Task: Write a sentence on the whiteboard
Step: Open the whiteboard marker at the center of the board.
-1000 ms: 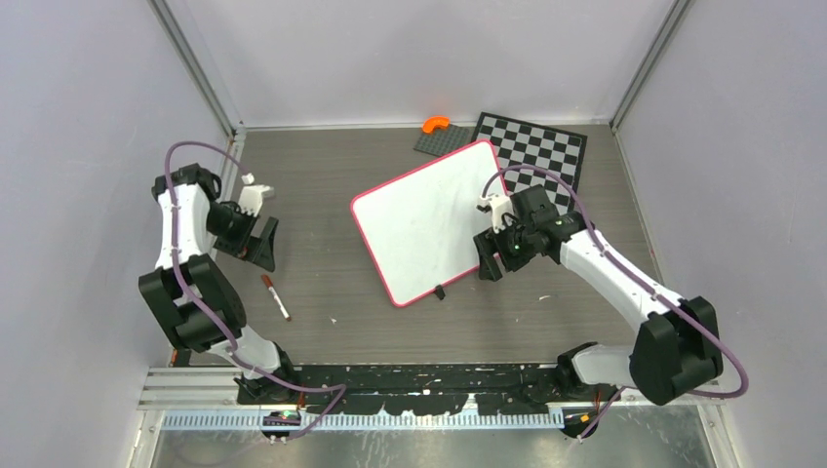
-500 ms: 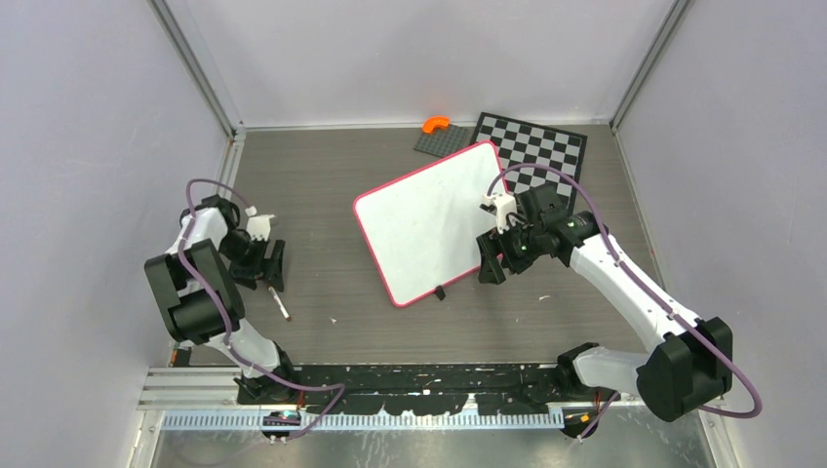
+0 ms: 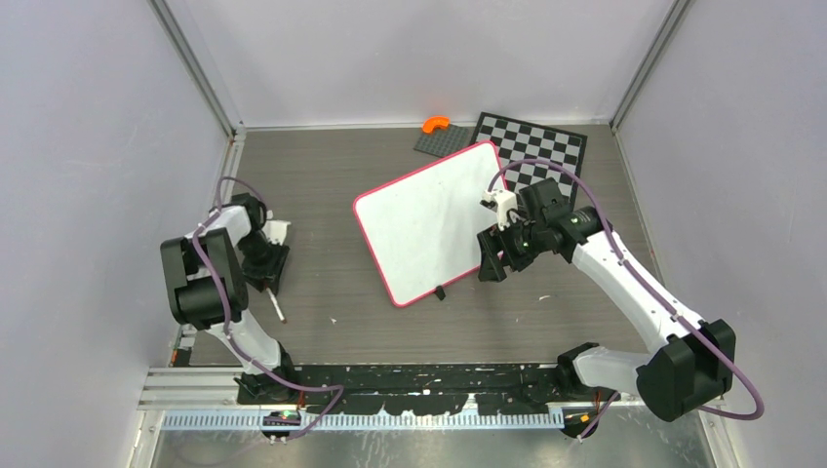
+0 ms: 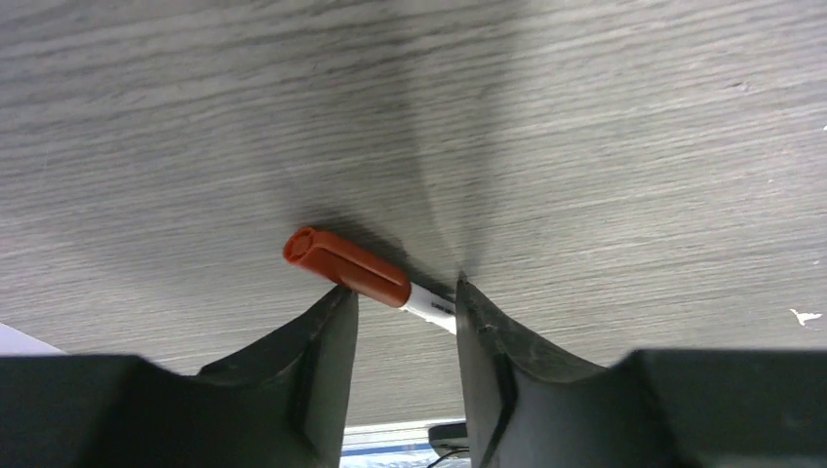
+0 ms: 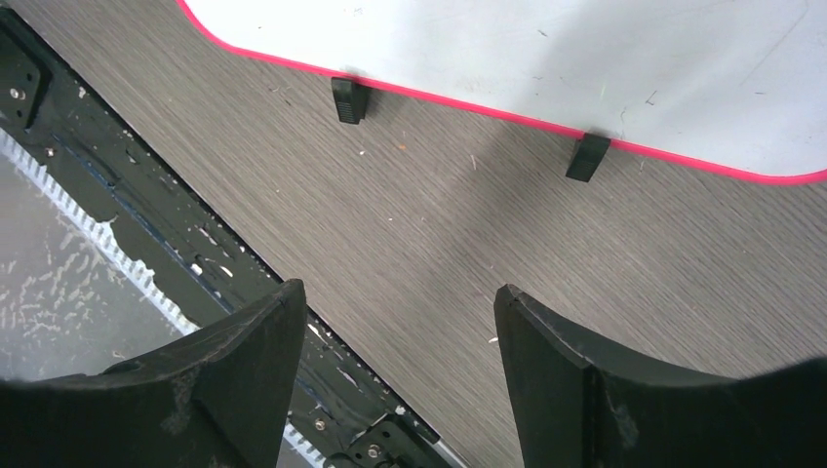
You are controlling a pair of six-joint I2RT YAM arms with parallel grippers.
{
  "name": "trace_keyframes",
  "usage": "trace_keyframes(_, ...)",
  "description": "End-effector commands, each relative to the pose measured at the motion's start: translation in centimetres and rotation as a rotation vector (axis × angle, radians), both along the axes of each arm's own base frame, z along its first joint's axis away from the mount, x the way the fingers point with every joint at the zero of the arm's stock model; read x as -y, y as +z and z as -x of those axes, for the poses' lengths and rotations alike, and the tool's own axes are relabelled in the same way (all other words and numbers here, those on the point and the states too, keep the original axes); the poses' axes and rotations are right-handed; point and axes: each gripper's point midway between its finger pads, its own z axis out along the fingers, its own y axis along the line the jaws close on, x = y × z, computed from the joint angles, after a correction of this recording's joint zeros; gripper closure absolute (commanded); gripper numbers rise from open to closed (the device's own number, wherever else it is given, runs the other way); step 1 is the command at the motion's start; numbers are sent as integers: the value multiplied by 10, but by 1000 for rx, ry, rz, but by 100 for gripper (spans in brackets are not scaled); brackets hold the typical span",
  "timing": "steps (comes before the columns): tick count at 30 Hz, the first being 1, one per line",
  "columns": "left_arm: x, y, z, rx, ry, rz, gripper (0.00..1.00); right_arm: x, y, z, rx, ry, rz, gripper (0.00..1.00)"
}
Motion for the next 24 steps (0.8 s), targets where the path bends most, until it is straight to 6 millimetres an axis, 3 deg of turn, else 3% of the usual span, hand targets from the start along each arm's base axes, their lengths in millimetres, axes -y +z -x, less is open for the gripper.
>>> trace_keyframes(1,33,-12,-32,88,-45,111,62,-8,22,-2,29,30,-39,25)
trace_keyframes(10,43,4,-54,135,-26,151,100,-8,60,-17,125,8,-49,24)
trace_keyframes(13,47,24,-60,175,-2,189,100,-7,74,-22,148,-22,-50,22)
trace_keyframes(16,53,59,-69,262,17,231,100,-12,90,-26,149,-72,-92,22)
trace_keyframes(19,57,102,-78,374,38,261,100,-20,109,-28,166,-81,-155,9)
trace_keyframes(24,62,181,-92,583,88,335,100,-40,143,-24,170,-55,-303,2)
